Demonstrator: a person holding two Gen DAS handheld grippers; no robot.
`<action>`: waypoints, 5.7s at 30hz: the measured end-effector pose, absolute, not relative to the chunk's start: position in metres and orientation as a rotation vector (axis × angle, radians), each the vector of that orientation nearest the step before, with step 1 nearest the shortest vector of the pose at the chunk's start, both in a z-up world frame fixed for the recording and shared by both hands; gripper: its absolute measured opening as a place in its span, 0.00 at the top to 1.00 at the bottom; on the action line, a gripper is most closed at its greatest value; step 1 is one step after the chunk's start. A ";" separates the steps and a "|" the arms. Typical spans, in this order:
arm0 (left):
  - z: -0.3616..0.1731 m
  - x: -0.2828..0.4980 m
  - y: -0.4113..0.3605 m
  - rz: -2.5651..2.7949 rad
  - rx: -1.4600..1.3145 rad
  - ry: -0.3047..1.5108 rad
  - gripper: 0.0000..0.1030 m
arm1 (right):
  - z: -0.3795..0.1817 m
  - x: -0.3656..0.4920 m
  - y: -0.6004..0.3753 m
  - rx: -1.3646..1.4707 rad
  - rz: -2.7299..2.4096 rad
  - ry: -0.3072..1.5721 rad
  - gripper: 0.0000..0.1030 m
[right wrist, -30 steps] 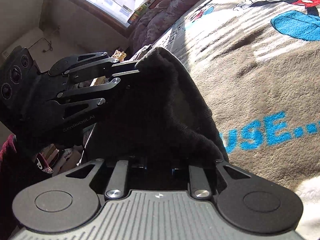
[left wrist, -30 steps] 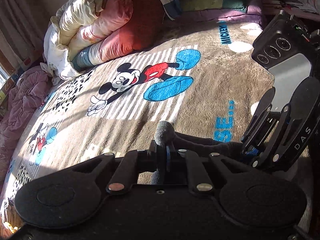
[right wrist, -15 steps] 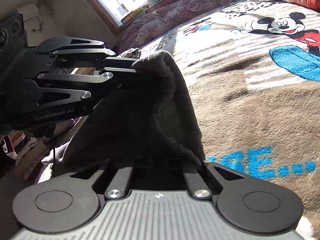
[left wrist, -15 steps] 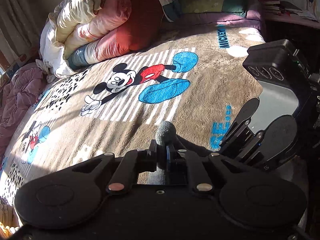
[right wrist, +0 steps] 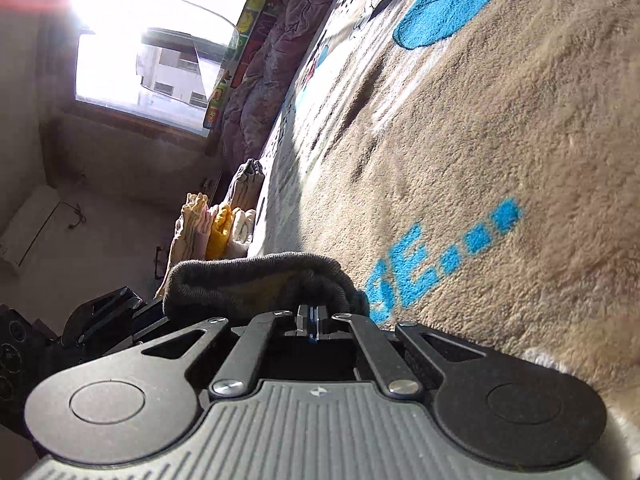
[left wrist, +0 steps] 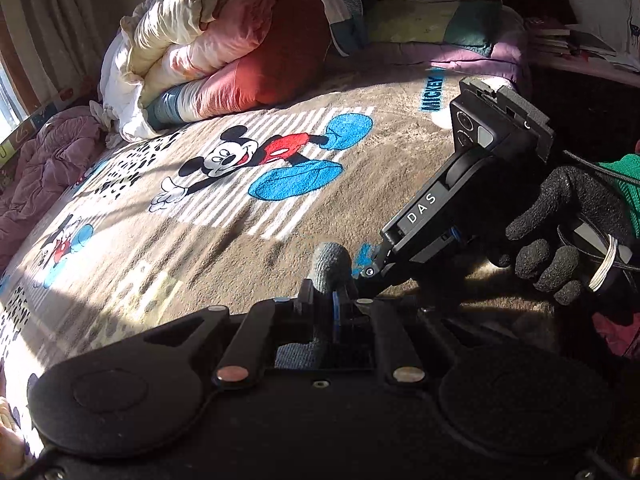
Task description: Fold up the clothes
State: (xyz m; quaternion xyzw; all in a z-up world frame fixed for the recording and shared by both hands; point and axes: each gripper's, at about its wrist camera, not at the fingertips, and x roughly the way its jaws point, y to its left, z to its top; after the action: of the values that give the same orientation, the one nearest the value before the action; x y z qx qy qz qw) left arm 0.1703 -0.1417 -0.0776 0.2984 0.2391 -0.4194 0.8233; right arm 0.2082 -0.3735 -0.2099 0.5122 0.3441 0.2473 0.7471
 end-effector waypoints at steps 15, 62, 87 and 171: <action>-0.118 0.127 -0.130 -0.618 0.141 0.489 0.93 | -0.216 0.186 -0.401 1.264 0.587 0.691 0.68; -0.144 0.048 0.244 0.127 -1.189 0.366 0.58 | -0.141 0.152 -0.292 0.284 0.485 0.553 0.68; -0.104 0.089 0.256 0.280 -0.913 0.473 0.97 | -0.170 0.175 -0.332 0.589 0.504 0.620 1.00; -0.081 0.130 0.253 0.059 -0.241 0.490 0.91 | -0.139 0.142 -0.258 0.177 0.693 0.661 0.76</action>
State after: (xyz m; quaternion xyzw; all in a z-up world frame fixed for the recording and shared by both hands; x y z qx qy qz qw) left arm 0.1296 0.2531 -0.0812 -0.1192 0.2419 0.0289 0.9625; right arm 0.1420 -0.2581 -0.1395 0.0851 0.3174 0.3329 0.8838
